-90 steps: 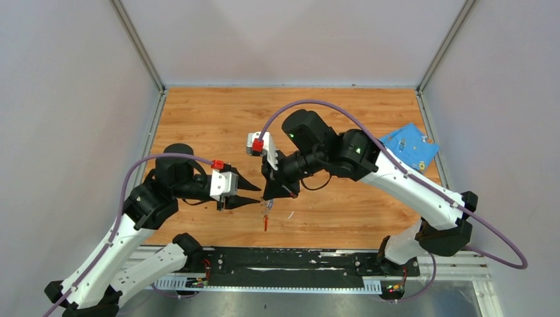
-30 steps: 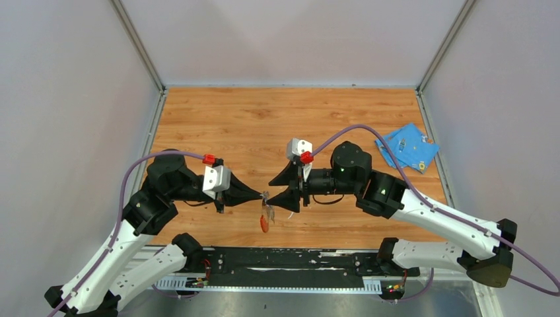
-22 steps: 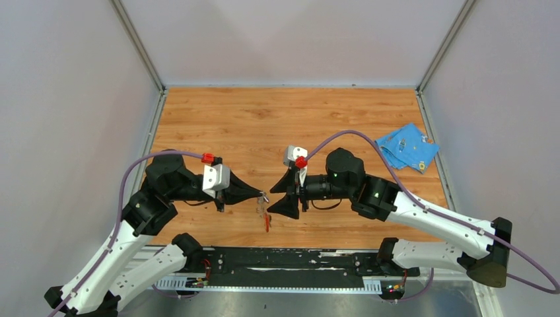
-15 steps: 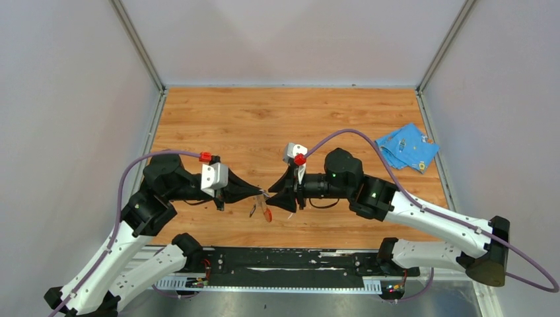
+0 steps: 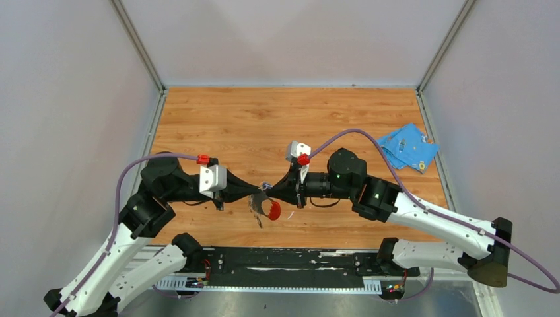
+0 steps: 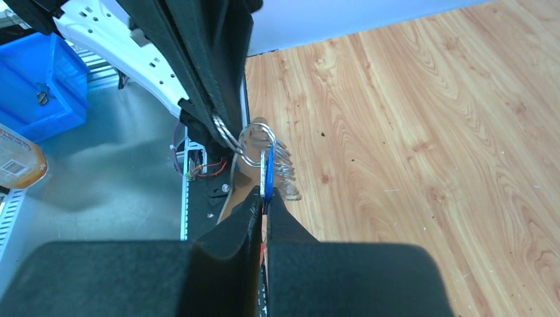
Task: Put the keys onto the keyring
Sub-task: Adjust the key on the keyring.
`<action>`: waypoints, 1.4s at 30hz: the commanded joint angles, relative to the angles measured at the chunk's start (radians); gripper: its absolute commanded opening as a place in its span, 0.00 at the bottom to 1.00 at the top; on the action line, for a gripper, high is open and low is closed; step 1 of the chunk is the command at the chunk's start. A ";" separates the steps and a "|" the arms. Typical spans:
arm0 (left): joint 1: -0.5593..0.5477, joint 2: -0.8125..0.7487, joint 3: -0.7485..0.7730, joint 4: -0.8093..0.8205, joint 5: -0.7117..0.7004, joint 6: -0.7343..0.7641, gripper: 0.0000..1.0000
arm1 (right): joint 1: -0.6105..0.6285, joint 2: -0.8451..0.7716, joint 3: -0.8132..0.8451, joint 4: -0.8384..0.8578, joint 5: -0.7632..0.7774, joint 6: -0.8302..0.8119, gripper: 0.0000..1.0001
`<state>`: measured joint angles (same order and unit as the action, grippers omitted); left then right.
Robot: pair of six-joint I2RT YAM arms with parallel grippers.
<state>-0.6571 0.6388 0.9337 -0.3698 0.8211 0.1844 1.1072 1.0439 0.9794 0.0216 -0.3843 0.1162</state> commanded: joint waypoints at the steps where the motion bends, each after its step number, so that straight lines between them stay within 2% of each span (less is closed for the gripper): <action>1: -0.003 0.000 -0.023 -0.017 -0.017 0.034 0.00 | 0.024 -0.031 0.039 0.030 -0.018 -0.007 0.00; 5: -0.003 0.003 -0.018 -0.017 -0.022 0.033 0.00 | 0.032 -0.025 0.042 0.010 -0.025 -0.009 0.01; 6: -0.003 0.003 -0.018 -0.016 -0.025 0.033 0.00 | 0.032 -0.022 0.047 -0.004 -0.027 -0.011 0.06; 9: -0.003 0.000 -0.016 -0.013 -0.040 0.031 0.00 | 0.032 -0.020 0.069 -0.092 0.019 -0.021 0.34; 14: -0.003 -0.013 -0.023 0.032 -0.132 -0.002 0.00 | 0.033 -0.071 0.082 -0.213 0.193 -0.033 0.62; 19: -0.003 -0.017 -0.053 0.131 -0.337 -0.075 0.00 | 0.033 -0.076 0.085 -0.241 0.251 0.014 0.85; 21: -0.003 -0.013 -0.060 0.147 -0.405 -0.099 0.00 | 0.035 -0.071 0.091 -0.242 0.281 0.027 0.98; 28: -0.003 -0.001 -0.079 0.202 -0.544 -0.180 0.00 | 0.114 -0.027 0.083 -0.165 0.423 -0.021 1.00; 35: -0.003 -0.005 -0.081 0.223 -0.539 -0.194 0.00 | 0.140 0.057 0.043 0.031 0.462 -0.095 1.00; 39: -0.003 -0.018 -0.076 0.213 -0.531 -0.187 0.00 | 0.139 0.093 0.035 0.088 0.552 -0.157 0.95; 42: -0.003 -0.027 -0.075 0.208 -0.523 -0.186 0.00 | 0.137 0.102 0.030 0.098 0.553 -0.176 0.92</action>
<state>-0.6571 0.6331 0.8570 -0.2035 0.2951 0.0002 1.2354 1.1378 1.0290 0.0402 0.1024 0.0055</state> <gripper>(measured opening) 0.003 0.940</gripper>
